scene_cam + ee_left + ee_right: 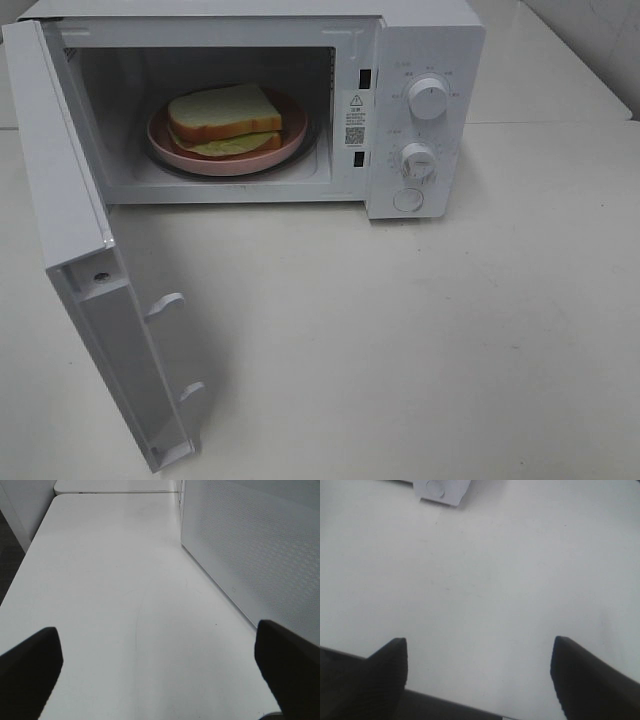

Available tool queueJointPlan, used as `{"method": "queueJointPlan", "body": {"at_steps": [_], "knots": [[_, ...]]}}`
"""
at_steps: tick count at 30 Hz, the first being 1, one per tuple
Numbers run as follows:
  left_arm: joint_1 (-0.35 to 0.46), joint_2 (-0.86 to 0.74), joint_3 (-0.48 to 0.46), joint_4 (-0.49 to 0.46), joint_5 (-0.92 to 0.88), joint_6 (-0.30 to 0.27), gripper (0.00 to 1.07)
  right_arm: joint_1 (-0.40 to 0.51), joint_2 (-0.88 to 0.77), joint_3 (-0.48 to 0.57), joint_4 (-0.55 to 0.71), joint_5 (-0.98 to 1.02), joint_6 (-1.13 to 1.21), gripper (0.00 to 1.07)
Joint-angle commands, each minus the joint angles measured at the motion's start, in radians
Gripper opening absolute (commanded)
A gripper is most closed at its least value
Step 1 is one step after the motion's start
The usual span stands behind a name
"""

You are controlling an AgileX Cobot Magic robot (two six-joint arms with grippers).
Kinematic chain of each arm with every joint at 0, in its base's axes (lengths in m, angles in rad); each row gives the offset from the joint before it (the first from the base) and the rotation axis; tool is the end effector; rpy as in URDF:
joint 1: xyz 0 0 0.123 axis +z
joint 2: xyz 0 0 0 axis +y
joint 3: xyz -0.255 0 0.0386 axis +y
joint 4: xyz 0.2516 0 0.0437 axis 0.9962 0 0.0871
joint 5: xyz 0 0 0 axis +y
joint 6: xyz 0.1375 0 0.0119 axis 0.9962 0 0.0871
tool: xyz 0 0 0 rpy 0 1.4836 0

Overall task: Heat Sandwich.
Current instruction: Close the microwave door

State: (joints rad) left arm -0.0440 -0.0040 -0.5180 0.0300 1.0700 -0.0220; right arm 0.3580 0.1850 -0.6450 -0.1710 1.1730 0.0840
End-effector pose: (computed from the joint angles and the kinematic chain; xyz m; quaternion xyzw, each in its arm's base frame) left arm 0.0648 0.0008 0.2625 0.0085 0.8498 -0.0024 0.5271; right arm 0.0763 0.0054 0.2793 -0.1148 0.8797 0.0163 0.4611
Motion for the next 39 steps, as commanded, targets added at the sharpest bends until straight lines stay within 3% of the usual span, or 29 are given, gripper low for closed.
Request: {"method": "queueJointPlan", "body": {"at_steps": [1,7,17,39], "knots": [[0.003,-0.019,0.000,0.002,-0.005,0.000,1.00,-0.056,-0.079,0.024,0.011,-0.004,-0.005,0.76],[0.003,-0.019,0.000,0.002,-0.005,0.000,1.00,-0.131,-0.161,0.102,0.088,-0.008,-0.014,0.76],[0.003,-0.019,0.000,0.003,-0.005,0.000,1.00,-0.228,-0.215,0.114,0.096,-0.121,-0.023,0.76],[0.003,-0.019,0.000,0.003,-0.005,0.000,1.00,-0.228,-0.215,0.148,0.100,-0.176,-0.028,0.76]]}}
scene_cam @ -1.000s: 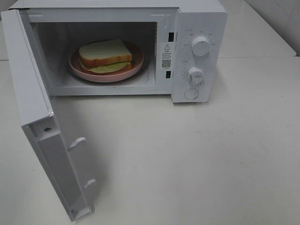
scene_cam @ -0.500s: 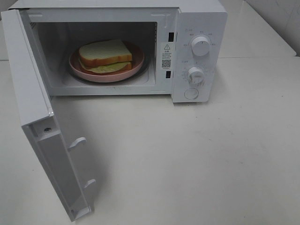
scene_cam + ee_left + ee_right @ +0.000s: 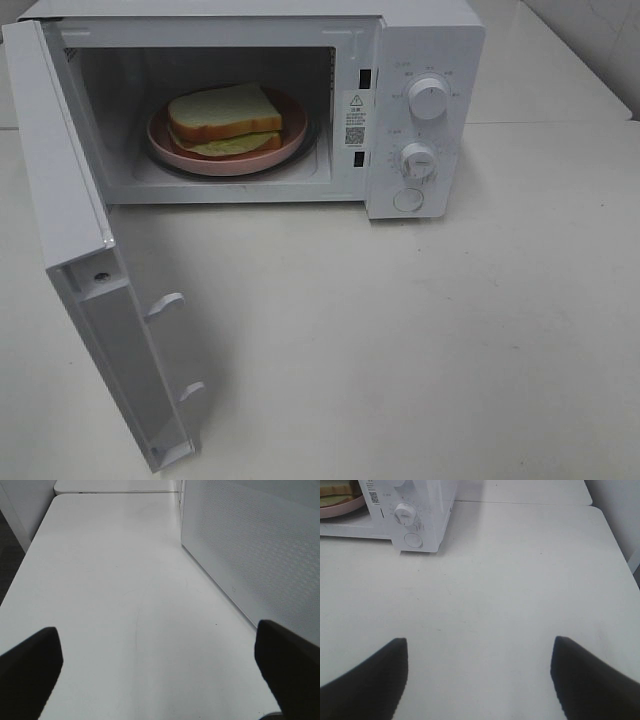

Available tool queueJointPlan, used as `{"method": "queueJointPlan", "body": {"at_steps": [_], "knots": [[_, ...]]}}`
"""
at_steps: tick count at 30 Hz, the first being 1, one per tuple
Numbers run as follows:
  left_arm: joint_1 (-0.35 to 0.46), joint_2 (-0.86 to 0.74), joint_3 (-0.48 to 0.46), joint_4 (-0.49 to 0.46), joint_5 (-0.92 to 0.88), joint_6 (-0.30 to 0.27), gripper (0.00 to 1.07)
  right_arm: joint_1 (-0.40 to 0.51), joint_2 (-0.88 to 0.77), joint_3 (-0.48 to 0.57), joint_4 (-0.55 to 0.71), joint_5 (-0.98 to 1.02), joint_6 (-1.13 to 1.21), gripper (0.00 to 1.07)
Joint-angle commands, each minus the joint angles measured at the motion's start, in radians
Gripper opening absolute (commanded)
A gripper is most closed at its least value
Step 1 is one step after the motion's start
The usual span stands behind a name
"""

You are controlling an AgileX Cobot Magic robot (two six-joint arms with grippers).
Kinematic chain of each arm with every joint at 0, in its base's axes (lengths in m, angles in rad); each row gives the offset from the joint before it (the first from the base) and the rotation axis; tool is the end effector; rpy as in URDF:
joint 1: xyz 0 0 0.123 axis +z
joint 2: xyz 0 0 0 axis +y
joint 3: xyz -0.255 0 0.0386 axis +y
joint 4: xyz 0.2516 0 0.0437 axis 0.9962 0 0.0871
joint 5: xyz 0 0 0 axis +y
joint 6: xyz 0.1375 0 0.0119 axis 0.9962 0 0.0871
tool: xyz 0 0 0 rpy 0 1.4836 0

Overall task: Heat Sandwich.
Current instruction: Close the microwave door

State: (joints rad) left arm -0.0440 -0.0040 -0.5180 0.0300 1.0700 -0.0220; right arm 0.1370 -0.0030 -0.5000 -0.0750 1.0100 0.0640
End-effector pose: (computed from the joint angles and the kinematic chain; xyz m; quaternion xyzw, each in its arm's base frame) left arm 0.0648 0.0008 0.2625 0.0085 0.8498 -0.0024 0.5271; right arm 0.0706 0.0009 0.2643 -0.0300 0.8378 0.0173 0.5449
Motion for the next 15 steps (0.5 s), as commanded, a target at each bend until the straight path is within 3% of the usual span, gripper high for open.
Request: {"method": "queueJointPlan", "body": {"at_steps": [1,15], "knots": [[0.003,-0.019,0.000,0.003,-0.005,0.000,1.00,-0.007,-0.027,0.003,0.004,-0.013,-0.008,0.76],[0.003,-0.019,0.000,0.003,-0.005,0.000,1.00,-0.007,-0.027,0.003,0.004,-0.013,-0.008,0.76]]}}
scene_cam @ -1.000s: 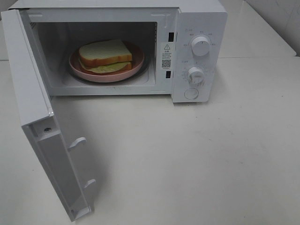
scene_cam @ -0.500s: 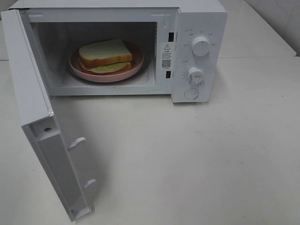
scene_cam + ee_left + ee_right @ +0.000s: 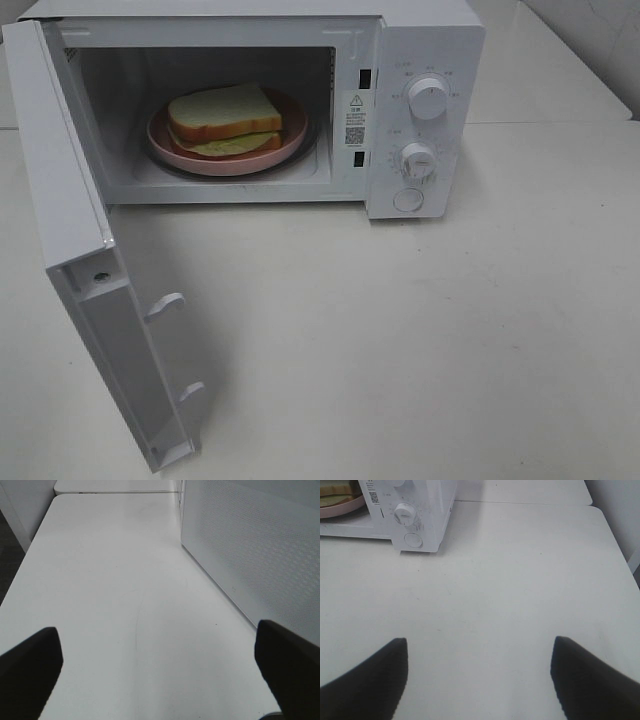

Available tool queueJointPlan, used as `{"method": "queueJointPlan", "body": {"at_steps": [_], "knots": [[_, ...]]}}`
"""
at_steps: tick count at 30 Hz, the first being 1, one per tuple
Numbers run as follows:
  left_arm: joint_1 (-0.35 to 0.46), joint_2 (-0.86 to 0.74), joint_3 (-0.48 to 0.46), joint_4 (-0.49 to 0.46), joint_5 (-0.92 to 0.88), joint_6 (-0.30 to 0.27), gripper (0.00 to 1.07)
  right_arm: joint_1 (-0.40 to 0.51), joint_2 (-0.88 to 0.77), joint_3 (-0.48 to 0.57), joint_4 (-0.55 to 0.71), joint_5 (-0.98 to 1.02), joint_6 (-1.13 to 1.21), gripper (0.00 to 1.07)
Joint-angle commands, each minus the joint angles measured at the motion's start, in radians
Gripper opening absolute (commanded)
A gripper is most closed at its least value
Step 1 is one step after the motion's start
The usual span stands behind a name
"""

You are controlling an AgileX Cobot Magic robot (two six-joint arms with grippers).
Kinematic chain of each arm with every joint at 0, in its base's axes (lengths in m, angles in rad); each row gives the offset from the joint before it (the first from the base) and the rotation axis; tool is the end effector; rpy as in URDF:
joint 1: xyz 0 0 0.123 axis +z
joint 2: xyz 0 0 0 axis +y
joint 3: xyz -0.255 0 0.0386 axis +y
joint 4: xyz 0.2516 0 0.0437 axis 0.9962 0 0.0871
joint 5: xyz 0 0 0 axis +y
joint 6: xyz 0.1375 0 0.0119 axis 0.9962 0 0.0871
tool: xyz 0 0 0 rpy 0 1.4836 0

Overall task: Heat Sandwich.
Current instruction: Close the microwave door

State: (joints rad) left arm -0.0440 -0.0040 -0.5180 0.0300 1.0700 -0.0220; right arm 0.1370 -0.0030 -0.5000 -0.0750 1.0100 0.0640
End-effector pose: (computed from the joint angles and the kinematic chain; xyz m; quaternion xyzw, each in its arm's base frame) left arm 0.0648 0.0008 0.2625 0.0085 0.8498 -0.0024 0.5271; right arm 0.0706 0.0009 0.2643 -0.0300 0.8378 0.0173 0.5449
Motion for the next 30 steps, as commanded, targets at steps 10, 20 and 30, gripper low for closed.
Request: {"method": "queueJointPlan", "body": {"at_steps": [10,20,30], "knots": [[0.003,-0.019,0.000,0.003,-0.005,0.000,1.00,-0.007,-0.027,0.003,0.004,-0.013,-0.008,0.76],[0.003,-0.019,0.000,-0.008,-0.005,0.000,1.00,-0.007,-0.027,0.003,0.004,-0.013,-0.008,0.76],[0.003,-0.019,0.001,-0.002,-0.005,0.000,1.00,-0.007,-0.027,0.003,0.004,-0.013,-0.008,0.76]]}}
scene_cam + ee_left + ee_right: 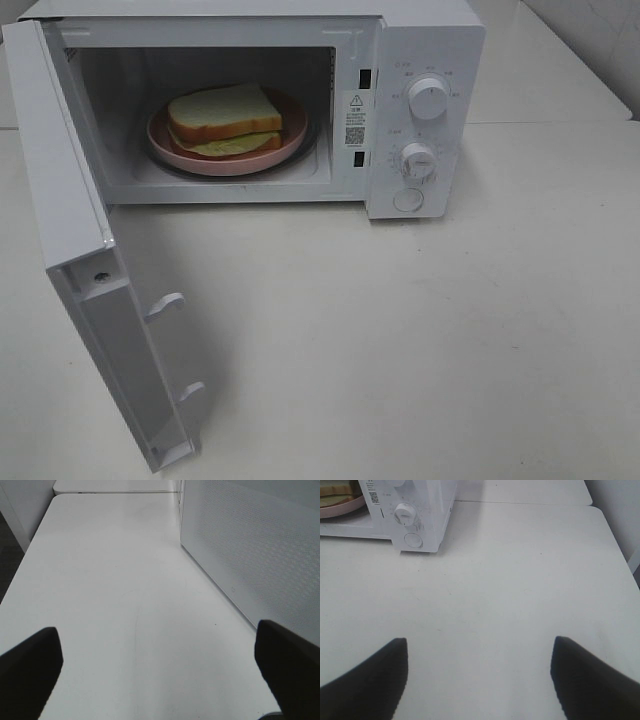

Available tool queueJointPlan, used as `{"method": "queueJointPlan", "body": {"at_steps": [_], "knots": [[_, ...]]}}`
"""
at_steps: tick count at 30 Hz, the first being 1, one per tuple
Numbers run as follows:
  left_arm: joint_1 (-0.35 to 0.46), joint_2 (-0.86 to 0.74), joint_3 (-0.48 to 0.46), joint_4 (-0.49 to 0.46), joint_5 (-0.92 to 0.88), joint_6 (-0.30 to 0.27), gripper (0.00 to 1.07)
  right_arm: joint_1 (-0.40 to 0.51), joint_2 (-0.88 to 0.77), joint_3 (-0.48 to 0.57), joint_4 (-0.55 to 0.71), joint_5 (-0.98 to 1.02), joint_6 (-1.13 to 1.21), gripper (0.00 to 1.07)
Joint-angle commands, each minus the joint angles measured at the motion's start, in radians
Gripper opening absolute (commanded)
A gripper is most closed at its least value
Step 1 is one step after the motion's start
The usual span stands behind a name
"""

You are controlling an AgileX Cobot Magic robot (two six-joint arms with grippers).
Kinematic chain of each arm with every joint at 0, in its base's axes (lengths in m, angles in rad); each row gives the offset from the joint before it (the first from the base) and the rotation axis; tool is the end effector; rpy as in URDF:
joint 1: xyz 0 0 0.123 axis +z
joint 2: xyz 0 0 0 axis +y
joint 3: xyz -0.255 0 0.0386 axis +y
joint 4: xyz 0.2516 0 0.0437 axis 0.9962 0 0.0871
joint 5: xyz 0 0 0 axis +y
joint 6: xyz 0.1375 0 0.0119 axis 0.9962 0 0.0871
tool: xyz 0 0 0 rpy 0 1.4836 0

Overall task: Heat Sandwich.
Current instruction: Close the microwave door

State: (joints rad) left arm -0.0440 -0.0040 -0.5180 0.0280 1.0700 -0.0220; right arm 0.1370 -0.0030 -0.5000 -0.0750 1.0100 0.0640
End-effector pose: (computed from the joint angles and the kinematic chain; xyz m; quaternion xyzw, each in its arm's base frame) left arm 0.0648 0.0005 0.2625 0.0086 0.8498 -0.0034 0.5271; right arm 0.0706 0.0009 0.2643 -0.0300 0.8378 0.0173 0.5449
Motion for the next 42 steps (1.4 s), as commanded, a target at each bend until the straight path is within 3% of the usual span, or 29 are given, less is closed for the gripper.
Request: {"method": "queueJointPlan", "body": {"at_steps": [1,6,13,15,16,19,20,22,25,26,29,35,42], "knots": [[0.003,-0.015,-0.004,0.000,-0.011,-0.002,1.00,-0.007,-0.027,0.003,0.004,-0.013,-0.008,0.76],[0.003,0.040,-0.030,0.000,-0.048,-0.002,0.99,-0.007,-0.027,0.003,0.004,-0.013,-0.008,0.76],[0.003,0.216,-0.033,0.000,-0.095,-0.002,0.84,-0.007,-0.027,0.003,0.004,-0.013,-0.008,0.76],[0.003,0.299,-0.032,0.000,-0.124,-0.002,0.70,-0.007,-0.027,0.003,0.004,-0.013,-0.008,0.76],[0.003,0.299,-0.032,0.000,-0.124,-0.002,0.70,-0.007,-0.027,0.003,0.004,-0.013,-0.008,0.76],[0.003,0.376,-0.031,0.000,-0.166,-0.002,0.54,-0.007,-0.027,0.003,0.004,-0.013,-0.008,0.76],[0.003,0.428,-0.031,-0.004,-0.186,-0.002,0.45,-0.007,-0.027,0.003,0.004,-0.013,-0.008,0.76],[0.003,0.449,-0.031,-0.004,-0.202,-0.002,0.41,-0.007,-0.027,0.003,0.004,-0.013,-0.008,0.76],[0.003,0.548,-0.031,-0.004,-0.268,0.000,0.23,-0.007,-0.027,0.003,0.004,-0.013,-0.009,0.76],[0.003,0.548,-0.031,-0.004,-0.268,0.000,0.23,-0.007,-0.027,0.003,0.004,-0.013,-0.009,0.76],[0.003,0.638,-0.031,-0.004,-0.363,0.000,0.00,-0.007,-0.027,0.003,0.004,-0.013,-0.009,0.76],[0.003,0.727,0.008,-0.004,-0.554,0.000,0.00,-0.007,-0.027,0.003,0.004,-0.013,-0.009,0.76],[0.003,0.844,0.142,-0.007,-0.954,0.000,0.00,-0.007,-0.027,0.003,0.004,-0.013,-0.009,0.76]]}}
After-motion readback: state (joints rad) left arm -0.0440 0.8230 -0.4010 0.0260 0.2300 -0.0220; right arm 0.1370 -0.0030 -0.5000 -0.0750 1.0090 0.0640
